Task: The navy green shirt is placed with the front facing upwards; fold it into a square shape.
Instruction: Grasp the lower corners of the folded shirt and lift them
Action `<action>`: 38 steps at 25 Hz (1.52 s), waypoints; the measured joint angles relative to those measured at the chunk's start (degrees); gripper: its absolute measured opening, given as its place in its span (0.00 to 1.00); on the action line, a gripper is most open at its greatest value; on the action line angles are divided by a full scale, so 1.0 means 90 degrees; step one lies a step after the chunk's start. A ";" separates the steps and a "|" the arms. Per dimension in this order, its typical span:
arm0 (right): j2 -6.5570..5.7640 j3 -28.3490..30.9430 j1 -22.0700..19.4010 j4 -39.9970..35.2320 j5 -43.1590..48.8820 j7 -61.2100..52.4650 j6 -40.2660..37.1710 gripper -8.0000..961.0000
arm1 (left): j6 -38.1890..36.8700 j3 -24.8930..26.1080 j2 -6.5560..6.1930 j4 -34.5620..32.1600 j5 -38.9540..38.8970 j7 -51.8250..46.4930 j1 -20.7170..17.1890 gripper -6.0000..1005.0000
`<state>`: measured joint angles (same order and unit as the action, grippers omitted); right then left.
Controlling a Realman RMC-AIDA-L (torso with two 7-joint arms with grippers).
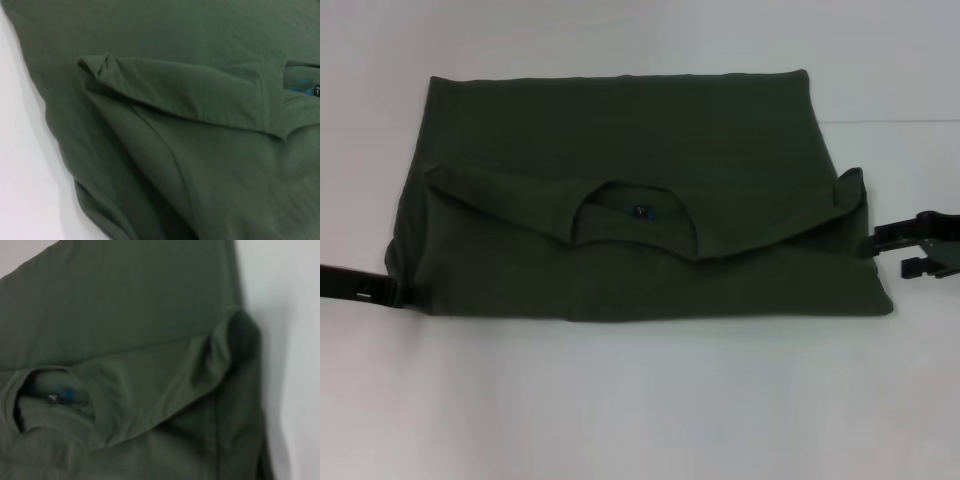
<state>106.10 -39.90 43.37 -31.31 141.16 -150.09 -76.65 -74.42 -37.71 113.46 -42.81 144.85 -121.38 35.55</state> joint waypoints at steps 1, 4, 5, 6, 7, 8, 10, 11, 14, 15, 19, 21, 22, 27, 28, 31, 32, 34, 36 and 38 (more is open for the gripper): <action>0.0036 -0.0001 0.0018 -0.0001 0.0007 0.0025 0.0002 0.87 | -0.0015 0.0000 0.0000 0.0000 0.0000 0.0000 0.0000 0.06; 0.0126 -0.0012 0.0030 0.0001 0.0019 0.0071 0.0042 0.87 | -0.0054 0.0000 0.0001 -0.0010 -0.0001 -0.0002 -0.0002 0.06; 0.0146 -0.0016 0.0029 0.0013 0.0020 0.0081 0.0063 0.87 | -0.0058 0.0001 0.0001 -0.0011 -0.0001 -0.0001 -0.0003 0.06; 0.0168 -0.0019 0.0024 0.0031 0.0021 0.0099 0.0090 0.87 | -0.0059 0.0001 0.0001 -0.0011 -0.0001 -0.0001 -0.0004 0.06; 0.0191 -0.0020 0.0014 0.0056 0.0023 0.0122 0.0107 0.87 | -0.0060 0.0000 0.0001 -0.0011 -0.0001 0.0000 -0.0004 0.06; 0.0217 -0.0019 0.0002 0.0070 0.0023 0.0156 0.0137 0.87 | -0.0063 0.0000 0.0001 -0.0011 -0.0001 0.0002 -0.0005 0.07; 0.0266 -0.0028 -0.0020 0.0079 0.0025 0.0205 0.0141 0.87 | -0.0081 0.0001 0.0001 -0.0021 -0.0001 0.0002 -0.0005 0.07; 0.0286 -0.0046 -0.0027 0.0076 0.0026 0.0221 0.0142 0.87 | -0.0081 0.0001 0.0001 -0.0021 -0.0001 0.0002 -0.0005 0.07; 0.0305 -0.0121 -0.0037 0.0061 0.0032 0.0298 0.0148 0.87 | -0.0117 0.0000 0.0004 -0.0026 -0.0001 0.0002 -0.0005 0.07; 0.0305 -0.0141 -0.0039 0.0055 0.0034 0.0319 0.0154 0.87 | -0.0123 0.0000 0.0008 -0.0027 -0.0001 0.0002 -0.0004 0.07; 0.0279 -0.0166 -0.0043 0.0028 0.0038 0.0374 0.0190 0.87 | -0.0127 0.0001 0.0011 -0.0036 -0.0001 0.0000 0.0005 0.07; 0.0257 -0.0166 -0.0043 0.0005 0.0038 0.0388 0.0209 0.87 | -0.0132 0.0001 0.0011 -0.0038 -0.0001 -0.0009 0.0016 0.07; 0.0253 -0.0167 -0.0043 -0.0014 0.0039 0.0397 0.0214 0.87 | -0.0135 0.0000 0.0011 -0.0039 -0.0001 -0.0012 0.0021 0.07; 0.0277 -0.0162 -0.0044 -0.0064 0.0038 0.0491 0.0232 0.87 | -0.0139 0.0000 0.0011 -0.0039 -0.0001 -0.0023 0.0038 0.07; 0.0300 -0.0164 -0.0043 -0.0052 0.0038 0.0511 0.0238 0.87 | -0.0140 0.0000 0.0011 -0.0039 -0.0001 -0.0025 0.0042 0.07; 0.0368 -0.0167 -0.0043 -0.0001 0.0038 0.0563 0.0311 0.87 | -0.0140 0.0000 0.0011 -0.0044 -0.0001 -0.0033 0.0050 0.07; 0.0383 -0.0166 -0.0048 -0.0001 0.0038 0.0575 0.0332 0.87 | -0.0140 0.0000 0.0011 -0.0047 -0.0001 -0.0035 0.0051 0.07; 0.0396 -0.0166 -0.0059 0.0004 0.0038 0.0600 0.0346 0.87 | -0.0141 0.0000 0.0011 -0.0050 -0.0001 -0.0036 0.0052 0.08; 0.0400 -0.0167 -0.0073 0.0009 0.0038 0.0614 0.0364 0.87 | -0.0146 0.0000 0.0011 -0.0050 -0.0001 -0.0037 0.0053 0.08; 0.0423 -0.0166 -0.0088 0.0010 0.0038 0.0626 0.0392 0.87 | -0.0149 0.0000 0.0011 -0.0050 -0.0001 -0.0036 0.0053 0.08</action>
<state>109.91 -41.40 42.57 -31.22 141.51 -144.46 -73.12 -75.76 -37.70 113.56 -43.26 144.84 -121.70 36.03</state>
